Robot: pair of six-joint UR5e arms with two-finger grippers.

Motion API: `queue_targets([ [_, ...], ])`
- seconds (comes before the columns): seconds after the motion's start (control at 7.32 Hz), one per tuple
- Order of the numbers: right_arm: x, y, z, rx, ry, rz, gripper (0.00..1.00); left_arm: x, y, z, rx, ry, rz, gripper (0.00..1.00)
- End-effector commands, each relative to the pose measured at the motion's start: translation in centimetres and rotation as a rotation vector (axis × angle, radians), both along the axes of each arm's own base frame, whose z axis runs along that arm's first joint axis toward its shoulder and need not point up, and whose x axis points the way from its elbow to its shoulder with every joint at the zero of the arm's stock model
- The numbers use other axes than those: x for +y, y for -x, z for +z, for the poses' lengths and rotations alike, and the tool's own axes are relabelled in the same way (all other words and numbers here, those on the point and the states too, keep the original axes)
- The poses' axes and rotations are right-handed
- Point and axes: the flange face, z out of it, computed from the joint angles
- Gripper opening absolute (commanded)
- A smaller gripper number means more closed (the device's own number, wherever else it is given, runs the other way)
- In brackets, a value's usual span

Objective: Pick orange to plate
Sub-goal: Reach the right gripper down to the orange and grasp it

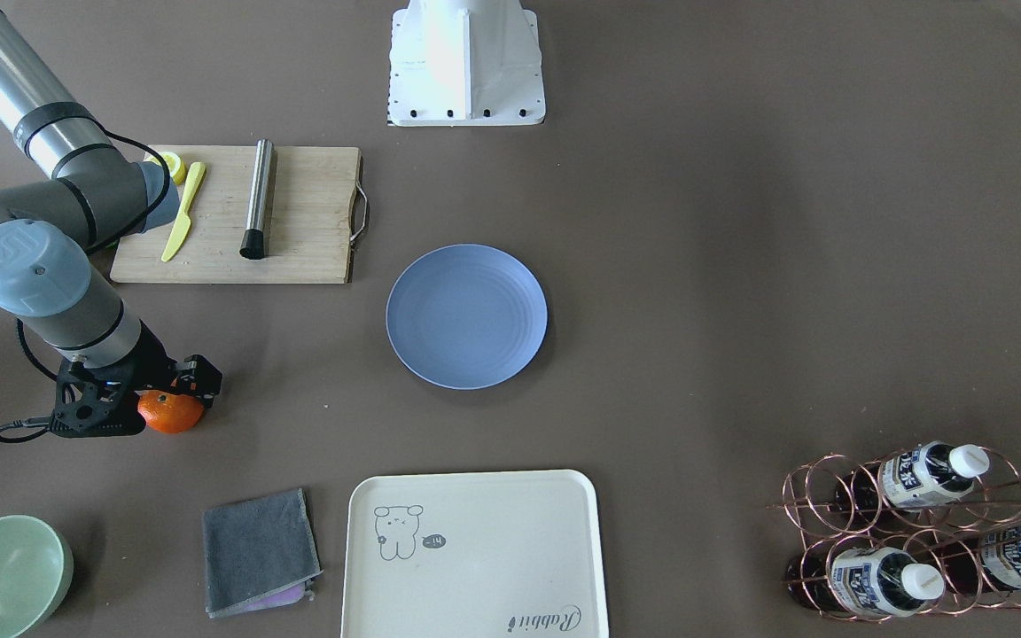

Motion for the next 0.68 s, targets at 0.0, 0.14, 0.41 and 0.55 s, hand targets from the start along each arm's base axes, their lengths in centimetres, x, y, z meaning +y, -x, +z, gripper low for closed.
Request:
queue_targets([
  [0.0, 0.2, 0.4, 0.2, 0.006, -0.001, -0.004, 1.00, 0.0, 0.0, 0.0, 0.000, -0.002, 0.000, 0.98],
  [0.14, 0.3, 0.7, 0.1, 0.011, -0.006, -0.003, 0.99, 0.0, 0.0, 0.1, 0.000, 0.001, 0.000, 0.98],
  [0.41, 0.4, 1.1, 0.2, 0.024, 0.016, 0.052, 0.55, 0.0, 0.0, 0.0, 0.000, -0.002, 0.000, 0.98],
  [0.55, 0.6, 1.5, -0.1, 0.019, 0.018, 0.057, 0.01, 0.4, 0.0, 0.3, 0.002, 0.004, 0.000, 0.98],
])
